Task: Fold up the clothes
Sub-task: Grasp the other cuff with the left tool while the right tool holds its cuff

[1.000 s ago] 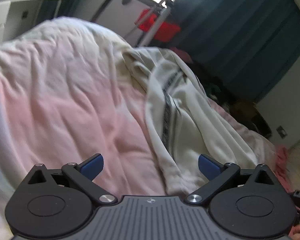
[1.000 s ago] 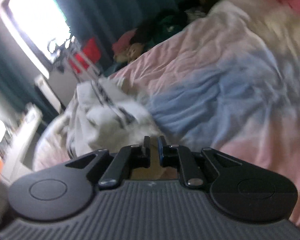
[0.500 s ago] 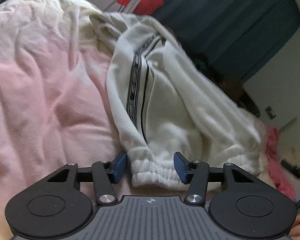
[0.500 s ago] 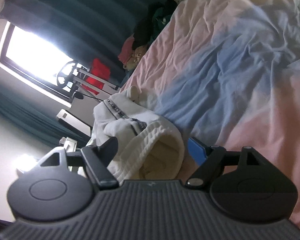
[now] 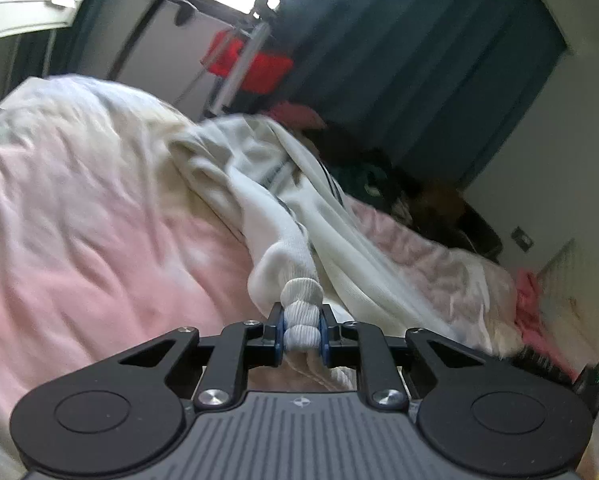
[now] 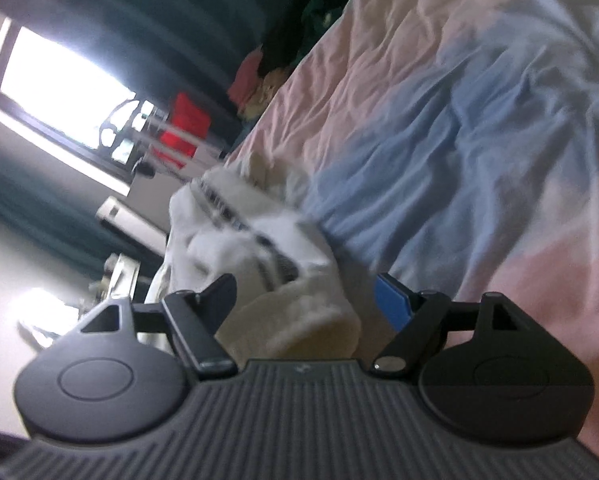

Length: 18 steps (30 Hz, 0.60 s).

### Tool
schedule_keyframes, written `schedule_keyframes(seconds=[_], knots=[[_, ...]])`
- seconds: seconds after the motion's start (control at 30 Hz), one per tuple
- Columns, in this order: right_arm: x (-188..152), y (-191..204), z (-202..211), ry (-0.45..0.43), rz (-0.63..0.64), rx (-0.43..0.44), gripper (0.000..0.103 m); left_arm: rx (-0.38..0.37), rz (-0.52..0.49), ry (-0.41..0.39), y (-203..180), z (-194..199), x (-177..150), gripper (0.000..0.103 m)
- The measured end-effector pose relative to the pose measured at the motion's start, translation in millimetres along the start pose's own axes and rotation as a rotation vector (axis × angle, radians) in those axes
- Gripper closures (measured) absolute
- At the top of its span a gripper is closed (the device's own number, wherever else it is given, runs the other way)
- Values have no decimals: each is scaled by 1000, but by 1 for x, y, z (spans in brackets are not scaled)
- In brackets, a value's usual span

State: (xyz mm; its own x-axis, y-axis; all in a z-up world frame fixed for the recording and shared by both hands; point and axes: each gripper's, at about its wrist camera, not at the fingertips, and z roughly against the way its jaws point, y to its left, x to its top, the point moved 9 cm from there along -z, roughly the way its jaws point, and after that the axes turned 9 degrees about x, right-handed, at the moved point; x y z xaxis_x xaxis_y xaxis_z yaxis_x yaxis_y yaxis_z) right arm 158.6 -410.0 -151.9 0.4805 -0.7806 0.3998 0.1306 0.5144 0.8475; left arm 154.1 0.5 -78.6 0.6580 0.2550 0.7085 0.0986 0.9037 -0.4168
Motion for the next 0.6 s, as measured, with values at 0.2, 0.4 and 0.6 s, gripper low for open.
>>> schedule_keyframes(seconds=[0.2, 0.4, 0.6], knots=[[-40, 10, -21, 106, 36, -17, 24, 37, 134, 51, 70, -15, 12, 86], [-55, 17, -42, 137, 58, 9, 24, 44, 270, 94, 118, -43, 16, 85], [-68, 14, -73, 185, 89, 13, 24, 66, 313, 112, 123, -58, 15, 84]])
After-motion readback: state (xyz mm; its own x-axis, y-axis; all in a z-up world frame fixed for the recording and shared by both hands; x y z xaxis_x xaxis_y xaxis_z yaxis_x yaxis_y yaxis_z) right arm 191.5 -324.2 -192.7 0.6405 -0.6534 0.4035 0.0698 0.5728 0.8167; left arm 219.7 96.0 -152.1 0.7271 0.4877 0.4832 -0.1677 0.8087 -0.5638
